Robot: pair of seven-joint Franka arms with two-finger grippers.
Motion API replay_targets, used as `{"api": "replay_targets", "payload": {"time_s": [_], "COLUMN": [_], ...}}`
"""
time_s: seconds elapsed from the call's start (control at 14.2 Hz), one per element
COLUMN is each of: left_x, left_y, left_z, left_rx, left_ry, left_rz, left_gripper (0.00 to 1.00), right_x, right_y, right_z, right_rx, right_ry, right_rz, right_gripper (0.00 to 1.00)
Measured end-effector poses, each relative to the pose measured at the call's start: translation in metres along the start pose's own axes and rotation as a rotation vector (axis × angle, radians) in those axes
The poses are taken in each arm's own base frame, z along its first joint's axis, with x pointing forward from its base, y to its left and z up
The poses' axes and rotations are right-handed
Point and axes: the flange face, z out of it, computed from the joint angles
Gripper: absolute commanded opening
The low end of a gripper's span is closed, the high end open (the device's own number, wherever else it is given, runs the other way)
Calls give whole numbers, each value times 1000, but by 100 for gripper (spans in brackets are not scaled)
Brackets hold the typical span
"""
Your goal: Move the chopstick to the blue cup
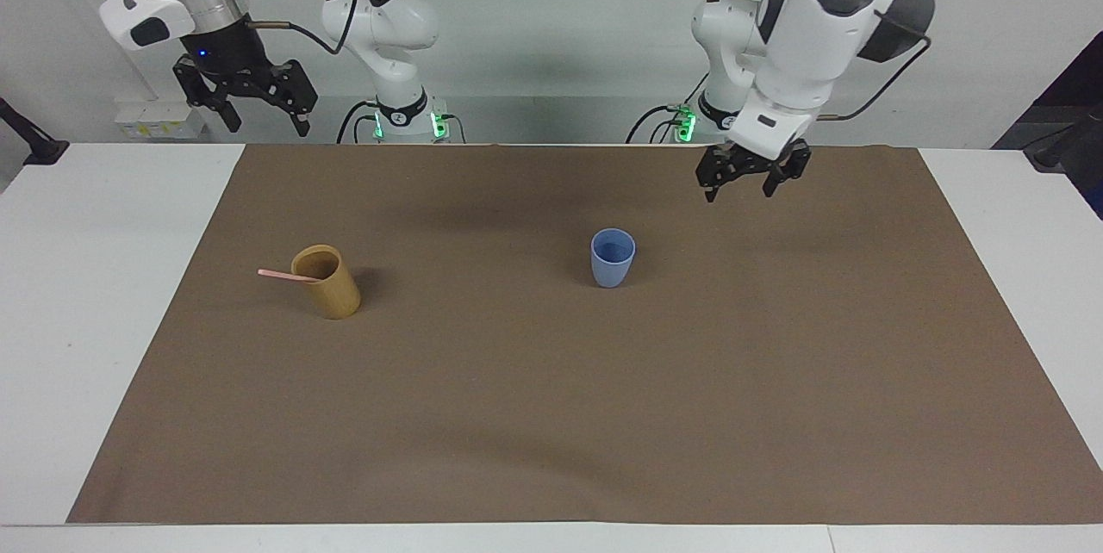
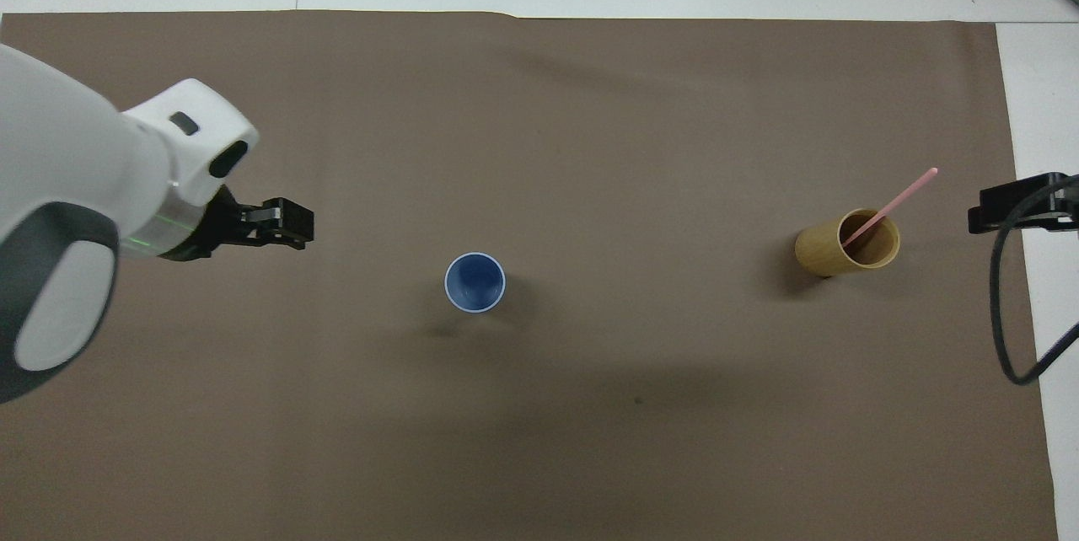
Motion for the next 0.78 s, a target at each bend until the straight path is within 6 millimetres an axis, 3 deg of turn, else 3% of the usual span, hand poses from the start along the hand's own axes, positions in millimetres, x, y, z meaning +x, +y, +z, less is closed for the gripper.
{"api": "replay_targets", "payload": {"time_s": [0.14, 0.28, 0.42, 0.78], "left_x": [3, -2, -7, -18], "left_y": [-48, -82, -95, -106], "left_z": [-21, -33, -38, -42], "left_rx": [-5, -6, -5, -2], "left_ry": [8, 3, -10, -54], "left_rz": [-19, -51, -48, -2], "left_gripper": [100, 100, 100, 100], "right_x": [0, 0, 0, 0], "right_y": [0, 0, 0, 0], "right_z": [0, 0, 0, 0], "right_rx": [0, 0, 0, 0], "right_ry": [0, 0, 0, 0], "right_rz": [0, 0, 0, 0], "right_gripper": [100, 100, 100, 100]}}
